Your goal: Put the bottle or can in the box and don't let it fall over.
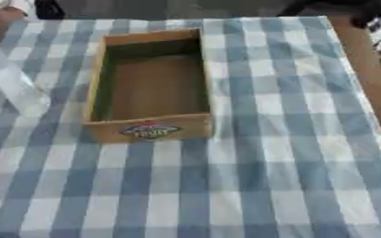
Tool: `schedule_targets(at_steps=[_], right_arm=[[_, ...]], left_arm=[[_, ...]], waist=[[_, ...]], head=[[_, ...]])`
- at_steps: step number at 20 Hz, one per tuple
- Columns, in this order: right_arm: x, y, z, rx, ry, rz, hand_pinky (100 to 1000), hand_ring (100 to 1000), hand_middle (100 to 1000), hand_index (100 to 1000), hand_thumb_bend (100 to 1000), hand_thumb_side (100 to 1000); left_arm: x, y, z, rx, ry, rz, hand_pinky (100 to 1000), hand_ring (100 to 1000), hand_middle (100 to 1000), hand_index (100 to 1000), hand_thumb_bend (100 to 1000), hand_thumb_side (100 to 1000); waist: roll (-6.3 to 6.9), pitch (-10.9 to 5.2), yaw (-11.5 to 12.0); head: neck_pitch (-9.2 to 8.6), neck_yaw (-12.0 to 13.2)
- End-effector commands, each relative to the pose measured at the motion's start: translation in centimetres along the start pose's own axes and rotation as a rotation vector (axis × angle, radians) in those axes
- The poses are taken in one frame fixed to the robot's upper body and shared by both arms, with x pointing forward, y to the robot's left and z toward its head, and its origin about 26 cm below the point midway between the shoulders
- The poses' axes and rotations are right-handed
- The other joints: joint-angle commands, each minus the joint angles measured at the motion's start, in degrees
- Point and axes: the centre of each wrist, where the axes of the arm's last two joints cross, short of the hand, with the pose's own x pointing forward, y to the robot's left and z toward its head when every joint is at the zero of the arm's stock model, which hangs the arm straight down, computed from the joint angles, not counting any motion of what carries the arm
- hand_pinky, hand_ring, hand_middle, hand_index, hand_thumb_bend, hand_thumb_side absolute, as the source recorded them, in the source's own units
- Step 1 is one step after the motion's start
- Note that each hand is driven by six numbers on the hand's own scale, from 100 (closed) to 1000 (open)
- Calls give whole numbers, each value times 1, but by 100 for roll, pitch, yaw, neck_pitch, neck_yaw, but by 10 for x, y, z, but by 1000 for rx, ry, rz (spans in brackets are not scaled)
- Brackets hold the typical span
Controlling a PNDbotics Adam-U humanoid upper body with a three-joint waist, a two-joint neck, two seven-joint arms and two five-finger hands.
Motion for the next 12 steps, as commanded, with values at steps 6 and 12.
schedule_targets(at_steps=[6,12], right_arm=[[12,-27,2,-102,-41,101,905,1000,1000,827,100,568],[9,-30,6,-120,-26,111,907,1000,1000,827,100,569]], left_arm=[[7,13,-6,-190,30,-96,530,699,688,761,822,314],[-7,14,-15,-281,112,-146,546,711,705,772,842,314]], waist=[[31,-81,-7],[25,-101,-36]], head=[[-31,27],[-62,-9]])
